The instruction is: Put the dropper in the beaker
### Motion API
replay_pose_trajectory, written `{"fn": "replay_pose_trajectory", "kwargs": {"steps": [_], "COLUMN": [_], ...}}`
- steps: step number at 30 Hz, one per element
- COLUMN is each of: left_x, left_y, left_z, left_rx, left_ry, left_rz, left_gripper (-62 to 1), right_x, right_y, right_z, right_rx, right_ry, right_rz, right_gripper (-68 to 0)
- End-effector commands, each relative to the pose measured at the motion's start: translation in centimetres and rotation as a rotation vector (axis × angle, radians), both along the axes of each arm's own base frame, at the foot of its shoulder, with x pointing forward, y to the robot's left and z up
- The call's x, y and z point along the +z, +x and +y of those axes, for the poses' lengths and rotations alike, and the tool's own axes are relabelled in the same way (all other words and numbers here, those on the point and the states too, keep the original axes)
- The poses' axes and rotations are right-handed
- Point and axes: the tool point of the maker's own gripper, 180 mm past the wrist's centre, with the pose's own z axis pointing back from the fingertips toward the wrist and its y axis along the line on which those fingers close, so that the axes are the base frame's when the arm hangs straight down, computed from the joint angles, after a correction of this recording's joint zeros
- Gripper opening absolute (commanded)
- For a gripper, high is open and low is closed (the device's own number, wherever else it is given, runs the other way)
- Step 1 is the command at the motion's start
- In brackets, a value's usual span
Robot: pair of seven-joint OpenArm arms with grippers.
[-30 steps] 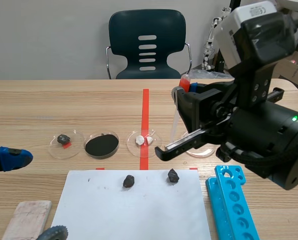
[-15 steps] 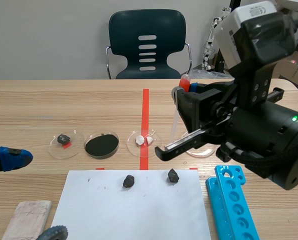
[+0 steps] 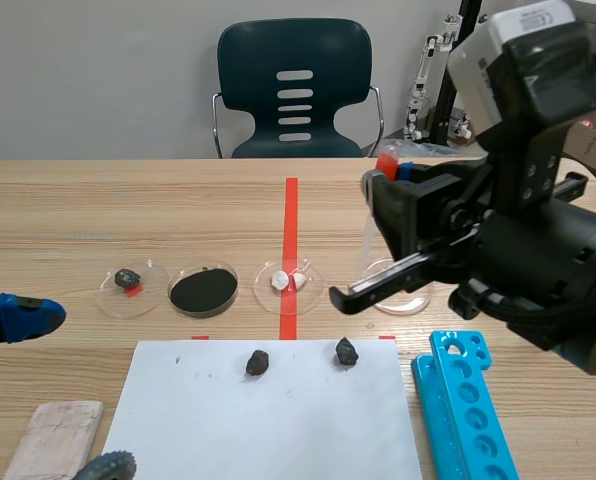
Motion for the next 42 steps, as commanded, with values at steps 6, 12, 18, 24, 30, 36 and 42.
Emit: {"fn": "replay_pose_trajectory", "kwargs": {"steps": [6,12,18,24,30,36,42], "left_x": [0.8,0.8,0.8,0.8,0.8,0.8,0.8], "left_y": [-0.1,-0.1,-0.1,-0.1,-0.1,-0.1,-0.1], "left_z": [-0.5,-0.5,-0.5,-0.5,-0.5,-0.5,-0.5], "left_rx": [-0.009,-0.009,-0.009,-0.009,-0.009,-0.009,-0.009], "left_ry": [-0.034,-0.034,-0.034,-0.034,-0.034,-0.034,-0.034], "left_rz": [-0.014,-0.014,-0.014,-0.014,-0.014,-0.014,-0.014], "left_gripper": [1.4,1.4,1.4,1.4,1.4,1.4,1.4], "right_x": [1.3,1.6,2.1,3.1,4.1,4.0,2.4], "right_y": [1.2,1.7,2.0,2.4,2.6,2.6,3.1], "right_z": [-3.6,-6.2,-8.9,-12.1,-14.7,-16.7,-18.3], "right_rx": [-0.115,-0.184,-0.256,-0.358,-0.442,-0.504,-0.539], "right_ry": [-0.032,-0.071,-0.097,-0.130,-0.165,-0.178,-0.169], "right_rz": [-0.057,-0.071,-0.091,-0.120,-0.148,-0.157,-0.137], "right_gripper": [-66.9,-66.9,-66.9,-66.9,-66.9,-66.9,-66.9]}}
